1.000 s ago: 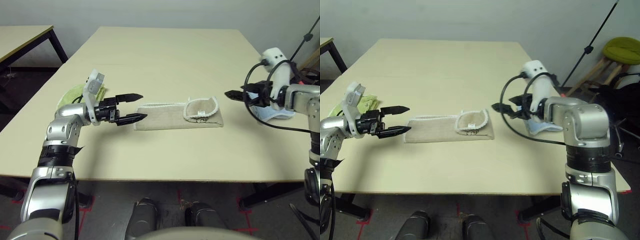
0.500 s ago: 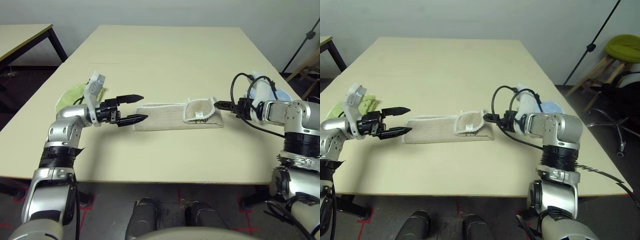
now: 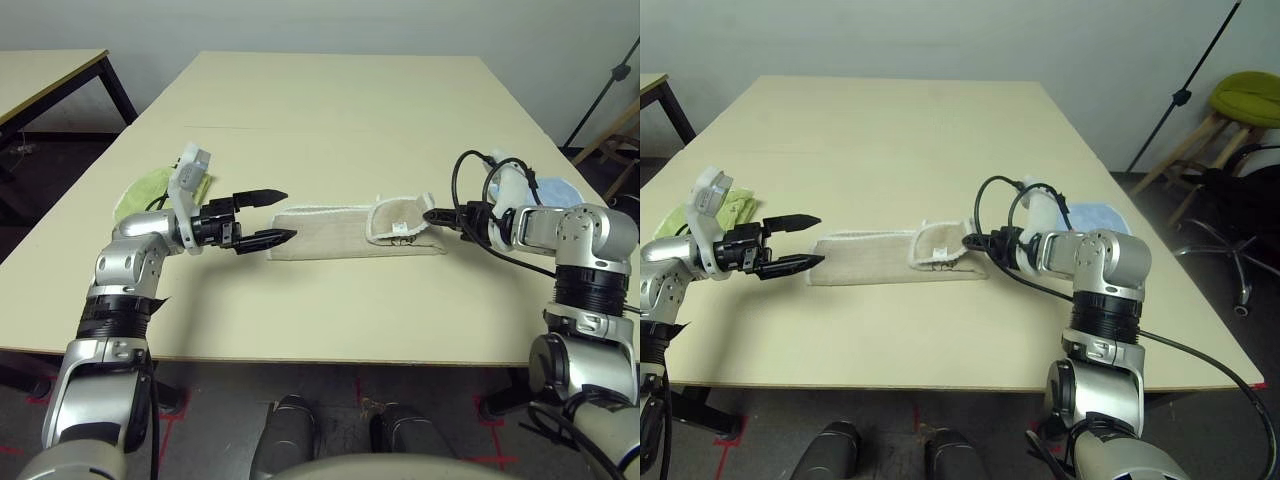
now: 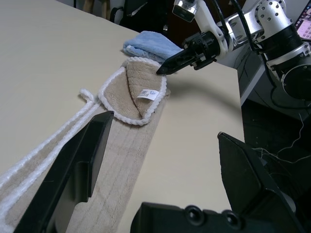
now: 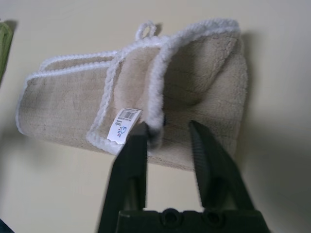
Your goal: Fold the towel and set it aside.
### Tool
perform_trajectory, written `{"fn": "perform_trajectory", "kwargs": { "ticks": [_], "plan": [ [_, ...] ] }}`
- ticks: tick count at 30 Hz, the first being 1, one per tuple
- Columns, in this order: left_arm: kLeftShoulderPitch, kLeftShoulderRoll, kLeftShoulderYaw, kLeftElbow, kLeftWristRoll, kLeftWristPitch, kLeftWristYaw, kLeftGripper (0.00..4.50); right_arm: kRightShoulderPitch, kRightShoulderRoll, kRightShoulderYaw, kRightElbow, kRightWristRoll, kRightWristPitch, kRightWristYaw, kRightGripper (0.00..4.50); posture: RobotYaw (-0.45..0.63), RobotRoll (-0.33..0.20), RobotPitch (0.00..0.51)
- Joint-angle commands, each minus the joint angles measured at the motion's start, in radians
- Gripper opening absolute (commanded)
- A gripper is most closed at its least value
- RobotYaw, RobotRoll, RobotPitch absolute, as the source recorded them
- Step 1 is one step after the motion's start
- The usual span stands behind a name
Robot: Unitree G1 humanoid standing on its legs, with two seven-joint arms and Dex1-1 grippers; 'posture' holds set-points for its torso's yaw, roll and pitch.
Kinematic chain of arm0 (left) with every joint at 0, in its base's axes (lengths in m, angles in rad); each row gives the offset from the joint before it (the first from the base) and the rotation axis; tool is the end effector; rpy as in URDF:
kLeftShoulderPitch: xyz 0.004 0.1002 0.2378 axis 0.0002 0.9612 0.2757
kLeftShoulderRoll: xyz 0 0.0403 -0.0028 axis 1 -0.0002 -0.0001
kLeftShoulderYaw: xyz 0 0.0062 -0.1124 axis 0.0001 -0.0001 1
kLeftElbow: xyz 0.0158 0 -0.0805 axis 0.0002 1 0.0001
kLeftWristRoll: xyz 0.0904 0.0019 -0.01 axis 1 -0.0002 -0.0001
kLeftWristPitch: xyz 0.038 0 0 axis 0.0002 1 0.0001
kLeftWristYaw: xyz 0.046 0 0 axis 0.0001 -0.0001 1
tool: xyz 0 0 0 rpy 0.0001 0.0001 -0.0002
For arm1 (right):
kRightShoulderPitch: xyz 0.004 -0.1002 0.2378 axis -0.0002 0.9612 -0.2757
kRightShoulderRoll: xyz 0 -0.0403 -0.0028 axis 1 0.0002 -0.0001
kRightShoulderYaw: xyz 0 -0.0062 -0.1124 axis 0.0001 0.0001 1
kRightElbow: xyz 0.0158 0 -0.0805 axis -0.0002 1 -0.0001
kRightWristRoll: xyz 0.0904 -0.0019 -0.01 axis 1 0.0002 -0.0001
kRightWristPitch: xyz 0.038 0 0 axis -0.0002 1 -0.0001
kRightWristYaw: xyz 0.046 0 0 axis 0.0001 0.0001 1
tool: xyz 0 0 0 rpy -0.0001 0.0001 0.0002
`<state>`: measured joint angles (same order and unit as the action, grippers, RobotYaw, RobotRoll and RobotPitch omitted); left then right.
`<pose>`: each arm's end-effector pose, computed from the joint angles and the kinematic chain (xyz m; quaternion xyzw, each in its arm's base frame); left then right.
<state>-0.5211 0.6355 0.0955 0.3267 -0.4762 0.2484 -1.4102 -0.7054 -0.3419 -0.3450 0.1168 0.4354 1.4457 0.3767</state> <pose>0.2821 0.2817 0.1469 0.0379 0.0115 -0.5894 0.8069 0.2863 -0.2206 0.1529 0.1899 0.3401 0.2040 0.8981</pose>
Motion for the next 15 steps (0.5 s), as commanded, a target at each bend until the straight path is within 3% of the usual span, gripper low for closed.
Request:
{"fn": "perform_trajectory", "kwargs": {
  "ticks": [1, 7, 15],
  "plan": [
    [-0.015, 0.001, -0.009, 0.018, 0.006, -0.012, -0.008, 4.50, -0.007, -0.001, 0.017, -0.030, 0.012, 0.009, -0.009, 0.20, 0.12, 0.000, 0.052],
    [-0.002, 0.002, -0.013, 0.019, 0.004, -0.001, -0.017, 4.50, -0.043, -0.026, 0.100, -0.045, 0.014, 0.001, 0.016, 0.09, 0.13, 0.000, 0.042],
    [-0.002, -0.002, -0.013, -0.001, 0.001, 0.017, -0.006, 4.50, -0.129, 0.016, 0.186, 0.068, 0.002, -0.076, 0.044, 0.09, 0.15, 0.000, 0.039]
  ]
}}
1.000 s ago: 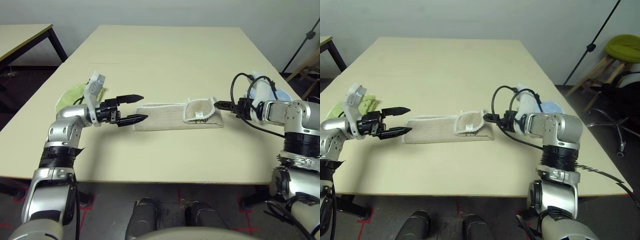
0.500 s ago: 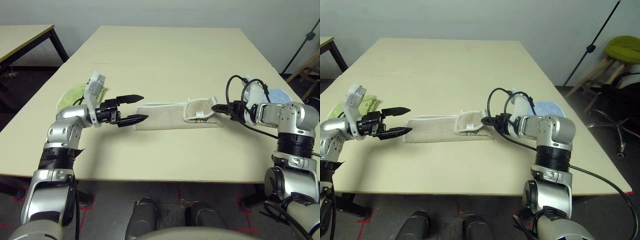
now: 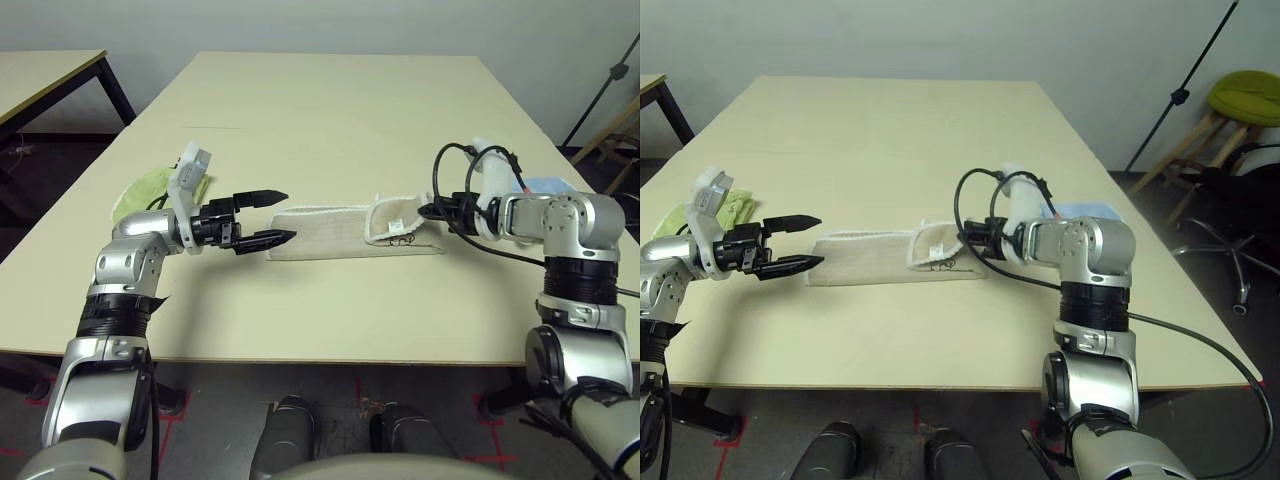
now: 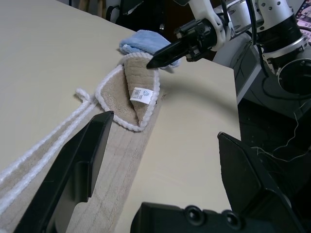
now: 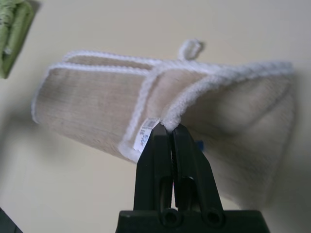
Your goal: Fold the towel and set it aside.
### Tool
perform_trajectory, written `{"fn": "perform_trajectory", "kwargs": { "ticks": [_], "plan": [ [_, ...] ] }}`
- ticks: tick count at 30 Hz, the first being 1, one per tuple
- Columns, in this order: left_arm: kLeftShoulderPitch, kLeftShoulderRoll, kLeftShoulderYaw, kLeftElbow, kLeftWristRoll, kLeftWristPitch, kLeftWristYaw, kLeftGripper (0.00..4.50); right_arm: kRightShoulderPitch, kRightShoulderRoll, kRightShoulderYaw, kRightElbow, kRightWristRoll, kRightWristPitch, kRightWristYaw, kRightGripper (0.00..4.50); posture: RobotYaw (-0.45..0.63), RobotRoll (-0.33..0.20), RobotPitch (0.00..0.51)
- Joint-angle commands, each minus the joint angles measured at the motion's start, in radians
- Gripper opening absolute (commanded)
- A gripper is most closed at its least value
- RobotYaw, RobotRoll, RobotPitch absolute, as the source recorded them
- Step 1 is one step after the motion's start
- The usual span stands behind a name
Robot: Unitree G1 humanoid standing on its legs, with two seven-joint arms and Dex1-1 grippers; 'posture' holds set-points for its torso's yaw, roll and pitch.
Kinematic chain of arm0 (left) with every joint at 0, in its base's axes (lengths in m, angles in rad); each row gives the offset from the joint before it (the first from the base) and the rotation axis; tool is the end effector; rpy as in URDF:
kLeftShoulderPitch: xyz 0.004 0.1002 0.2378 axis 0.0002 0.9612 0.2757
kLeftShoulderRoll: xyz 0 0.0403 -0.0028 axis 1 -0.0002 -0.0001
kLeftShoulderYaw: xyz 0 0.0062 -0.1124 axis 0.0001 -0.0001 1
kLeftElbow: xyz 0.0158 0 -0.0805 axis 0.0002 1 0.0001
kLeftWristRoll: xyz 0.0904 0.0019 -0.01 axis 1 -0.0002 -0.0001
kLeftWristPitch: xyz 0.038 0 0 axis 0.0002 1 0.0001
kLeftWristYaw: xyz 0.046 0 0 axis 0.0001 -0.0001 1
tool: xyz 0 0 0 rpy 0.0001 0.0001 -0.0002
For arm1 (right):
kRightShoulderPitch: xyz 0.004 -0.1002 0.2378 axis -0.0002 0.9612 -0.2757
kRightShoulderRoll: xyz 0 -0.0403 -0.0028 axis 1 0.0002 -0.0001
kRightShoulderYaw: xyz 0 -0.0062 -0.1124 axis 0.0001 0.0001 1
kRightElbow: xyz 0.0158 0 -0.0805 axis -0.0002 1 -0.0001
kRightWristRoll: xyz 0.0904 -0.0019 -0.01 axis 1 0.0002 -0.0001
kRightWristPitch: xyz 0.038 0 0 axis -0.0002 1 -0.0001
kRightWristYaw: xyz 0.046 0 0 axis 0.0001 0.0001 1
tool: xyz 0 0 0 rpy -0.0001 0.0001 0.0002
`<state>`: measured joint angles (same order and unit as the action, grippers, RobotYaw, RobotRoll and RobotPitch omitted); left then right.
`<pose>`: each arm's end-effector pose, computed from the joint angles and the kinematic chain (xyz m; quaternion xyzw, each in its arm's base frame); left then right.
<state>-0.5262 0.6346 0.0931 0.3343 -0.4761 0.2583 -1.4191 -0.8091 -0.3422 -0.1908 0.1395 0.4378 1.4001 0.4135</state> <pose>0.2830 0.2815 0.1463 0.0329 0.0159 -0.5928 0.8045 0.3023 -0.1918 0.1755 0.1224 0.3211 0.2661 0.9006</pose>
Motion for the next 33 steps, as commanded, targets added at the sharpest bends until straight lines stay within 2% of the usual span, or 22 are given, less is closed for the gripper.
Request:
{"fn": "perform_trajectory", "kwargs": {
  "ticks": [1, 4, 7, 15, 17, 18, 23, 29, 33],
  "plan": [
    [0.004, 0.000, -0.010, -0.008, 0.000, 0.007, 0.003, 4.50, -0.036, 0.030, 0.042, 0.063, -0.002, -0.043, 0.009, 0.09, 0.15, 0.000, 0.039],
    [0.011, 0.001, -0.007, -0.012, -0.001, 0.006, 0.004, 4.50, -0.053, 0.072, 0.074, 0.109, -0.016, -0.088, 0.000, 0.09, 0.15, 0.000, 0.039],
    [0.022, 0.001, -0.003, -0.018, -0.005, 0.005, 0.008, 4.50, -0.054, 0.121, 0.119, 0.148, -0.042, -0.165, -0.008, 0.70, 0.16, 0.000, 0.039],
    [0.029, -0.002, -0.002, -0.018, 0.001, 0.004, 0.036, 4.50, -0.029, 0.161, 0.208, 0.139, -0.075, -0.265, 0.010, 3.57, 0.17, 0.000, 0.041],
    [0.018, -0.008, -0.011, -0.012, 0.019, -0.003, 0.061, 4.50, -0.033, 0.166, 0.195, 0.121, -0.062, -0.253, 0.004, 4.33, 0.16, 0.000, 0.042],
    [0.011, -0.011, -0.014, -0.010, 0.029, -0.001, 0.082, 4.50, -0.036, 0.170, 0.182, 0.113, -0.052, -0.247, 0.001, 4.47, 0.16, 0.000, 0.042],
    [-0.018, -0.009, -0.054, -0.007, 0.089, 0.040, 0.167, 4.50, -0.054, 0.187, 0.110, 0.075, -0.007, -0.209, -0.017, 4.47, 0.14, 0.000, 0.045],
    [-0.043, -0.002, -0.106, 0.011, 0.180, 0.028, 0.238, 4.50, -0.062, 0.168, 0.090, 0.020, 0.034, -0.174, 0.006, 4.47, 0.14, 0.000, 0.047],
    [-0.057, -0.004, -0.116, 0.039, 0.161, 0.066, 0.197, 4.50, -0.035, 0.005, 0.231, -0.052, 0.039, -0.106, 0.125, 4.47, 0.13, 0.000, 0.048]
  ]
}}
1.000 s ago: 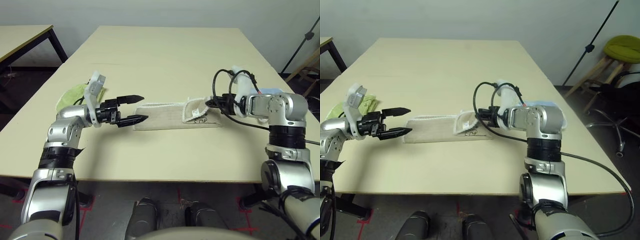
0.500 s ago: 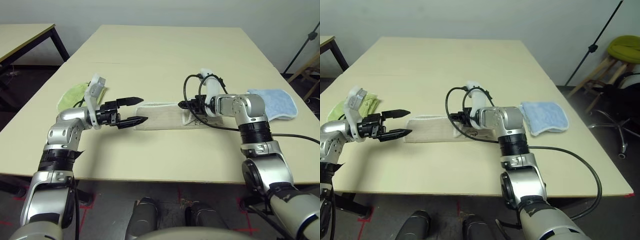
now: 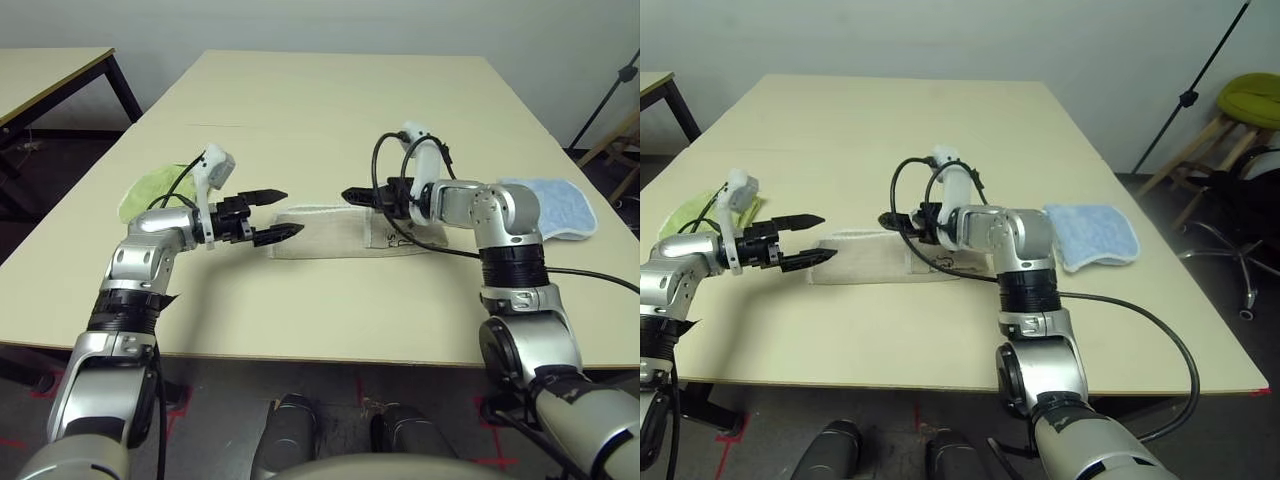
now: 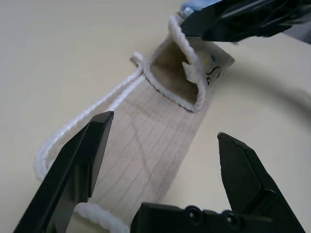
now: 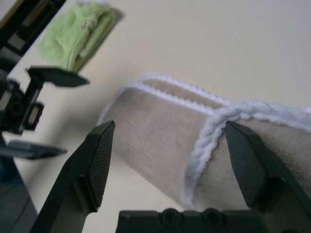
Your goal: Fold the towel and set it aside.
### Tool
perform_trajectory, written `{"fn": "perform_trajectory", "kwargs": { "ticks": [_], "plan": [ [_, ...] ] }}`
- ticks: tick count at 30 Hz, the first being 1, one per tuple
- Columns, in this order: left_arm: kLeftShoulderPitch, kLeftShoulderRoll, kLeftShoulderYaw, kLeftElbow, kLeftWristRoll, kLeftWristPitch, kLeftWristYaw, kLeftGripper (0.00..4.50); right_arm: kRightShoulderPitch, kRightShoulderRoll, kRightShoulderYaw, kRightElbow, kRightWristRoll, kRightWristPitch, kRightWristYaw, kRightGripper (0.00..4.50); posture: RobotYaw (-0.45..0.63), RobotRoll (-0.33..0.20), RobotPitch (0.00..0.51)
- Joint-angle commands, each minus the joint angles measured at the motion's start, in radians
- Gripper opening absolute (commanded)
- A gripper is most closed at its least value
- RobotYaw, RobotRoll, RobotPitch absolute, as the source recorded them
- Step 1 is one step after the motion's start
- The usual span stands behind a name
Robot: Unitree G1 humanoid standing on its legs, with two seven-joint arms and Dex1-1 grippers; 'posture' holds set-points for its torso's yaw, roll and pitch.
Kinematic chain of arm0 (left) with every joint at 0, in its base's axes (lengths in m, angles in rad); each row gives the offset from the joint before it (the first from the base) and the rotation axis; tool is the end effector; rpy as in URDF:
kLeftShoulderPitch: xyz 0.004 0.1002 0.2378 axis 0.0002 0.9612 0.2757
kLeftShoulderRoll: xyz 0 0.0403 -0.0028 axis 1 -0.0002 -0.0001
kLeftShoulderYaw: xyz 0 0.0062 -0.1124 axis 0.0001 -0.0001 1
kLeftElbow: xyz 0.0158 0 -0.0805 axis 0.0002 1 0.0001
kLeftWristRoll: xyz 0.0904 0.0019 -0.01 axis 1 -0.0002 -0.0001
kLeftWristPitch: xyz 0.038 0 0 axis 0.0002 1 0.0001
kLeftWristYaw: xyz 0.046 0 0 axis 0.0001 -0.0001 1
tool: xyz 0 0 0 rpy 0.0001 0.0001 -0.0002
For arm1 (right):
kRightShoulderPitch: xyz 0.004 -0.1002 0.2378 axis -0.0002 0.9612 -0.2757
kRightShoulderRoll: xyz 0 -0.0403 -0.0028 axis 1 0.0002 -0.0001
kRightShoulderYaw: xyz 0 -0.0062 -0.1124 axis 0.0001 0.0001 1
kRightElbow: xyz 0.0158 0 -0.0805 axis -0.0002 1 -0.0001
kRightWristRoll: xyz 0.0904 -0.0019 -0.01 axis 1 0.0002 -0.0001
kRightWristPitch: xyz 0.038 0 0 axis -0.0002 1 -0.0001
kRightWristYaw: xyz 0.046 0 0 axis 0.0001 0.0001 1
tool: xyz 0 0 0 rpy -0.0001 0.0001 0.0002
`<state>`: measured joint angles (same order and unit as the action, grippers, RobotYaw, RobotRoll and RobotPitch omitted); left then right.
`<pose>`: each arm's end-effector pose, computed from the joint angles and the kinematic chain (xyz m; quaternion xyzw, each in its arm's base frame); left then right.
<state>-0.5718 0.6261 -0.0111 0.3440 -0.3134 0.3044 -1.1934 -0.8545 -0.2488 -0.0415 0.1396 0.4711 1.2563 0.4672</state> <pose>0.2930 0.2647 0.1449 0.0973 0.0942 -0.5090 0.8501 0.3103 -0.1421 0.1805 0.0863 0.2675 0.3763 0.8828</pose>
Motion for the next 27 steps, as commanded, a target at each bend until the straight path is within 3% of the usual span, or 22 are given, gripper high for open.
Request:
{"fn": "perform_trajectory", "kwargs": {
  "ticks": [1, 4, 11, 18, 23, 25, 27],
  "plan": [
    [-0.013, 0.002, -0.009, 0.038, -0.005, 0.008, -0.038, 4.50, 0.011, -0.122, 0.108, -0.059, 0.004, 0.049, 0.088, 4.47, 0.13, 0.000, 0.048],
    [-0.016, -0.006, 0.000, 0.060, -0.014, -0.010, -0.057, 4.50, 0.018, -0.230, 0.199, -0.073, -0.018, 0.038, 0.147, 4.47, 0.12, 0.000, 0.048],
    [-0.023, -0.017, -0.011, 0.067, -0.003, -0.012, -0.060, 4.50, 0.009, -0.343, 0.207, -0.079, 0.013, 0.002, 0.271, 4.47, 0.12, 0.000, 0.049],
    [-0.064, -0.097, -0.011, -0.022, -0.018, 0.034, 0.040, 4.50, 0.029, -0.304, 0.022, 0.074, -0.086, -0.494, 0.206, 4.47, 0.13, 0.000, 0.049],
    [-0.105, -0.246, -0.023, -0.039, -0.015, 0.057, 0.180, 4.50, 0.144, -0.253, -0.040, 0.129, -0.153, -0.739, 0.114, 4.47, 0.12, 0.000, 0.049],
    [-0.115, -0.321, -0.024, -0.037, -0.004, 0.043, 0.258, 4.09, 0.215, -0.206, -0.077, 0.086, -0.136, -0.770, 0.069, 4.50, 0.11, 0.000, 0.049],
    [-0.120, -0.374, -0.033, -0.042, -0.002, 0.054, 0.306, 3.55, 0.263, -0.174, -0.098, 0.060, -0.141, -0.806, 0.026, 4.07, 0.10, 0.000, 0.048]
  ]
}}
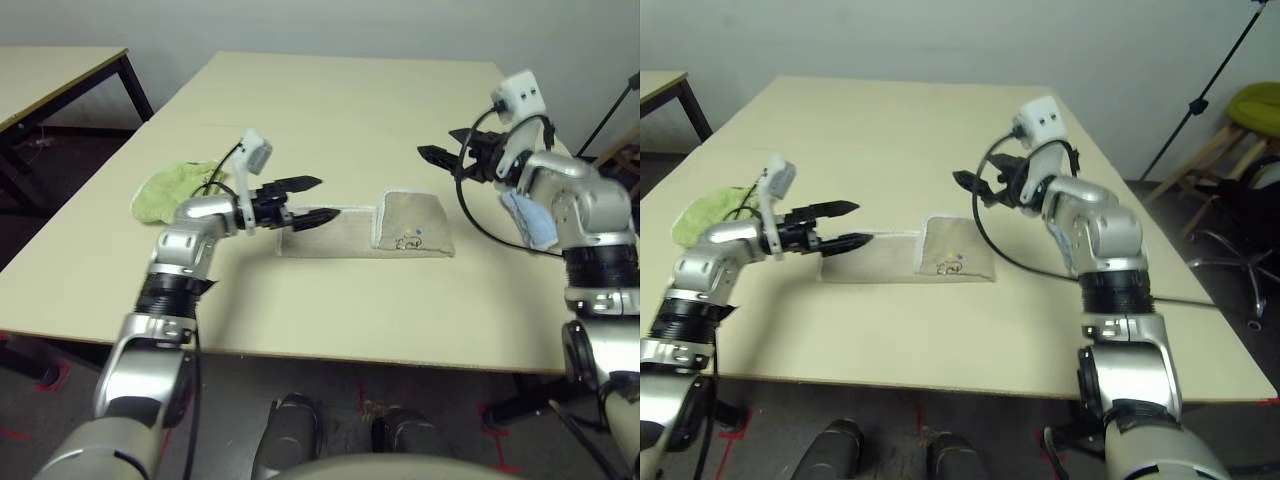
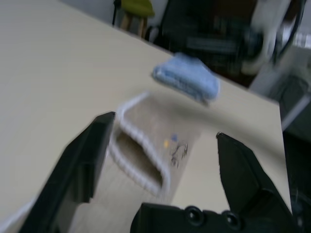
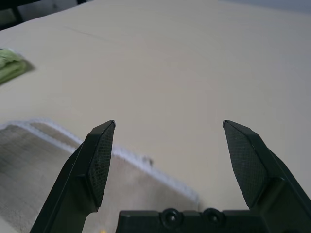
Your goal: Fold the towel and set it aside.
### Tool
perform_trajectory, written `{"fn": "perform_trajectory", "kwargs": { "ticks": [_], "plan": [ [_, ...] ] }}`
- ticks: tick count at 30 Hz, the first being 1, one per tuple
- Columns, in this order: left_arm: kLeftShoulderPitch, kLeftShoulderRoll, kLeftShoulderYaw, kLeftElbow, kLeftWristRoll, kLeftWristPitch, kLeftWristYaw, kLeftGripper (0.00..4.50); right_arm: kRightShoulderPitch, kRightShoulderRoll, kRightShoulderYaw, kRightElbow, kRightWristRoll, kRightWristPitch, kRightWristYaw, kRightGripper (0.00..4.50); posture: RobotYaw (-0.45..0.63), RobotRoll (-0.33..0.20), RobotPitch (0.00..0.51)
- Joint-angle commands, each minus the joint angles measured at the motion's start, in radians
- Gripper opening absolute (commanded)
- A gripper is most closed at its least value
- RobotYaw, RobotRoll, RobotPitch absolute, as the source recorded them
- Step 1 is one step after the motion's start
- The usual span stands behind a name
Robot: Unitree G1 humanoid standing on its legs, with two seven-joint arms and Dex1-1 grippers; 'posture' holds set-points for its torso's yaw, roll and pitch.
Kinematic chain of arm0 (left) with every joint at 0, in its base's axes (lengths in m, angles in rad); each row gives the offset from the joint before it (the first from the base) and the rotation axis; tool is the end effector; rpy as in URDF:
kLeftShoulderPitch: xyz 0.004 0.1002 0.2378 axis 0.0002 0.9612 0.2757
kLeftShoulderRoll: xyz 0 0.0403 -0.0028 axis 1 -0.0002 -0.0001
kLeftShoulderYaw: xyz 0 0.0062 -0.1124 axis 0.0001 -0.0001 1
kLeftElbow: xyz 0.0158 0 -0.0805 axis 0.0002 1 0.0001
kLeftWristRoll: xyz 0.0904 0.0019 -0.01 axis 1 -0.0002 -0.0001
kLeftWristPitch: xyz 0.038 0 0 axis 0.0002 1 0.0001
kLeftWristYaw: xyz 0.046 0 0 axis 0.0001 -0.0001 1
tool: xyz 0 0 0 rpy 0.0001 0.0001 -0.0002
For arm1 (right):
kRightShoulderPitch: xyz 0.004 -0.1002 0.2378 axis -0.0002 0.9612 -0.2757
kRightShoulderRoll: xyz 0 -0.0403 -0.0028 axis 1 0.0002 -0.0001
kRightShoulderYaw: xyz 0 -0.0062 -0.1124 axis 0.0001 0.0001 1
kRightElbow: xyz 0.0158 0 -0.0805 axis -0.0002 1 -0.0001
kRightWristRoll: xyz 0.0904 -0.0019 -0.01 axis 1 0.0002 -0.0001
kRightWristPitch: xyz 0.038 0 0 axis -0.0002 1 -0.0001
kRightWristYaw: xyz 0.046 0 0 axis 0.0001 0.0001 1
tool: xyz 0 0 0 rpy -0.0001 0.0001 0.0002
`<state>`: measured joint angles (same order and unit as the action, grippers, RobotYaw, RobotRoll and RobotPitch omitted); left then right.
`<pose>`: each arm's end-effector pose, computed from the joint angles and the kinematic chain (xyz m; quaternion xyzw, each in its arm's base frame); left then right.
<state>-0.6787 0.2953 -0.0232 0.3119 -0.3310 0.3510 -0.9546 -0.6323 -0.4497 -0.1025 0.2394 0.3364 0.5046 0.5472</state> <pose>0.3151 0.1709 0.1407 -0.0029 0.0012 -0.5138 0.8579 0.3022 -0.2290 0.1540 -0.0116 0.0411 0.2464 0.9682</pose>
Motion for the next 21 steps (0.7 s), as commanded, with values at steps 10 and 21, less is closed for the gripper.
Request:
{"fn": "perform_trajectory", "kwargs": {
  "ticks": [10, 21],
  "plan": [
    [-0.068, -0.180, -0.190, 0.216, 0.210, -0.212, 0.153, 0.01, 0.179, 0.092, -0.038, -0.088, -0.029, -0.127, -0.119, 0.40, 0.04, 0.000, 0.044],
    [-0.163, -0.243, -0.226, 0.605, 0.356, -0.339, 0.258, 0.00, 0.230, 0.120, 0.057, 0.020, -0.084, -0.058, -0.098, 0.02, 0.00, 0.000, 0.040]
  ]
}}
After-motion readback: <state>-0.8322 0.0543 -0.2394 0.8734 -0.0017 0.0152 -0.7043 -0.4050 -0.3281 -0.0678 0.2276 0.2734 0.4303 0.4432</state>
